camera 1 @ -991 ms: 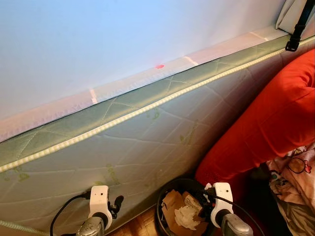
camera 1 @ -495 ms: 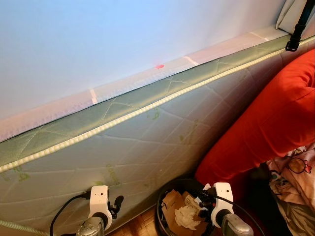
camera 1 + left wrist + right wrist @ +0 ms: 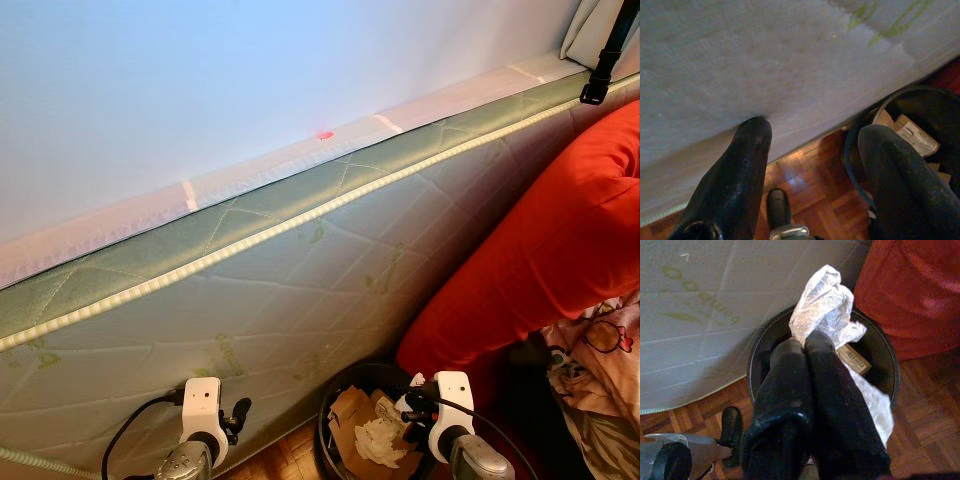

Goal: Clean up the room

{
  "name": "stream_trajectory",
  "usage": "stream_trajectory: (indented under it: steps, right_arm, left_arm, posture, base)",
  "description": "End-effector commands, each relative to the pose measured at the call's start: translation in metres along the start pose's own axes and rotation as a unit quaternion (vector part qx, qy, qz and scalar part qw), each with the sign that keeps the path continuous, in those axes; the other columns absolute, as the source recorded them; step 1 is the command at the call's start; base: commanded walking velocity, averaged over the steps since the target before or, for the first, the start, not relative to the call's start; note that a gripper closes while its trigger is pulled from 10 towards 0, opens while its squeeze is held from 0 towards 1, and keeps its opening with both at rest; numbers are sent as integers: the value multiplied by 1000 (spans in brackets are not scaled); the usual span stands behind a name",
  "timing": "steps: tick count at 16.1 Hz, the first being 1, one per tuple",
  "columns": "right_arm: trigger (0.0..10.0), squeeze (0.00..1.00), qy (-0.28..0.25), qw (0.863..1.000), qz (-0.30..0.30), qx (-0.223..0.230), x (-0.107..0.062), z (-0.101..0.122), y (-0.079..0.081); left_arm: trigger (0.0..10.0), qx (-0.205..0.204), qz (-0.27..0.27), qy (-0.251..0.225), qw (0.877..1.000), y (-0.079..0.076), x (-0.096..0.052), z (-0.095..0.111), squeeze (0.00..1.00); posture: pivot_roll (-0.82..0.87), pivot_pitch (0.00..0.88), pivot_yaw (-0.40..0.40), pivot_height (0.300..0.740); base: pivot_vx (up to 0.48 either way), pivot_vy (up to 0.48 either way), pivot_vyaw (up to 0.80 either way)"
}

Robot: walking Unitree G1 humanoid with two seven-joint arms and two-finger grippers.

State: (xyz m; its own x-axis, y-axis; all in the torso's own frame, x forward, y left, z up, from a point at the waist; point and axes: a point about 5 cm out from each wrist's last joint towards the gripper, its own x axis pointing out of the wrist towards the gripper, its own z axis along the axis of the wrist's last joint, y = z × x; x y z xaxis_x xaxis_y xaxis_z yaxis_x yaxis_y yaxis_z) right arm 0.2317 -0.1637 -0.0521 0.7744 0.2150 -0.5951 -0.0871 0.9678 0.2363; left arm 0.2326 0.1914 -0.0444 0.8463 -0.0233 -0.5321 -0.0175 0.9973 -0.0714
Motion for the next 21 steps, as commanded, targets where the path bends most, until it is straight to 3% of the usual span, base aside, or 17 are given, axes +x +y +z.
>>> stream_trajectory:
  steps: [1,2,6,9,11,15,17,21]
  right_arm:
    - [0,0,11,1000,-5,2,-1,-4,-2]
    - [10000,0,13,1000,-9,-2,-1,-4,-2]
    - [10000,0,6,1000,-19,-13,-1,-3,-3]
    - [10000,0,-69,997,-14,-39,6,27,5]
    - [10000,0,-107,994,-16,-31,7,40,5]
    - [10000,0,-143,989,-11,-36,5,49,3]
    - [10000,0,-142,989,-11,-37,3,42,4]
    - [10000,0,-144,989,-7,-35,4,41,10]
  left_arm:
    - [10000,-4,4,19,1000,1,-2,-6,0]
    - [10000,-4,4,19,1000,1,-2,-6,0]
    - [10000,-2,-5,2,1000,-4,0,-2,0]
    - [10000,-21,-11,-61,998,-10,5,18,0]
    - [10000,-21,-10,-95,995,-10,6,30,0]
    - [10000,-17,-14,-147,989,-10,-2,38,0]
    - [10000,-17,-29,-140,990,-16,-5,31,0]
    - [10000,-11,-28,-80,996,-13,-6,12,0]
  posture:
    - [36,137,-34,740]
    - [36,136,-34,740]
    - [40,139,-37,740]
    - [37,146,-34,740]
    - [44,149,-33,740]
    - [47,151,-31,740]
    - [50,150,-29,740]
    - [49,149,-27,740]
  base:
    - [0,0,0]
    - [0,0,0]
    - [0,0,0]
    - [0,0,0]
    - [0,0,0]
    - [0,0,0]
    - [0,0,0]
    - [0,0,0]
